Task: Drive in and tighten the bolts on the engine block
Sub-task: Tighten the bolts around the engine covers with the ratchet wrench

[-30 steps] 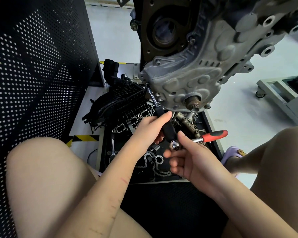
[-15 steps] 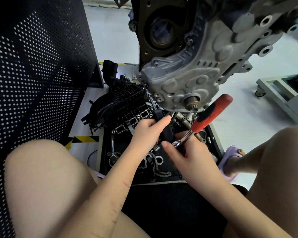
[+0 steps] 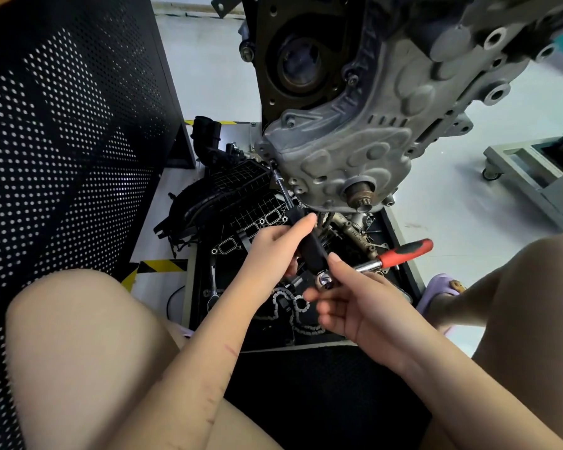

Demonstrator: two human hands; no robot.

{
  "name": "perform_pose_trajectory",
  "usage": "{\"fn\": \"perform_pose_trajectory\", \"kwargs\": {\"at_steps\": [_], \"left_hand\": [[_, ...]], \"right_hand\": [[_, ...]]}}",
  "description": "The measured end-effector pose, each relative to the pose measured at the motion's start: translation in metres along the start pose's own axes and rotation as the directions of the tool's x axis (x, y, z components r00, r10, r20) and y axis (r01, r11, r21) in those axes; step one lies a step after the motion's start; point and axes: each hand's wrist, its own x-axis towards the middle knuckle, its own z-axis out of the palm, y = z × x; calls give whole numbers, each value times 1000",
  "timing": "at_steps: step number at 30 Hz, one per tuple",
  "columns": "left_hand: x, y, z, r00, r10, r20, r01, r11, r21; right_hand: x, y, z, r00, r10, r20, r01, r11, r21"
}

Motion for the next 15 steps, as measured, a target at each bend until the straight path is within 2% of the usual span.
{"fn": "perform_pose_trajectory", "kwargs": {"at_steps": [4,8,10,12,15], "left_hand": [[1,2,1,1000,-4,-14,5,999,45],[2,2,5,999,-34,-23,34,999,-19],[3,1,6,998,-47,-35,46,999,-18],[3,0,6,998,-55,-39,55,998,7],[2,0,7,996,-61,-62,64,997,45]], "right_hand": [[1,-1,2,991,123,54,-130,979,156],[1,1,3,993,113,22,-115,980,165],[1,4,2,999,17,-32,-15,998,66],[1,7,1,990,-120,-78,111,988,-108],[1,10,0,942,-317,-107,241,866,-438]]}}
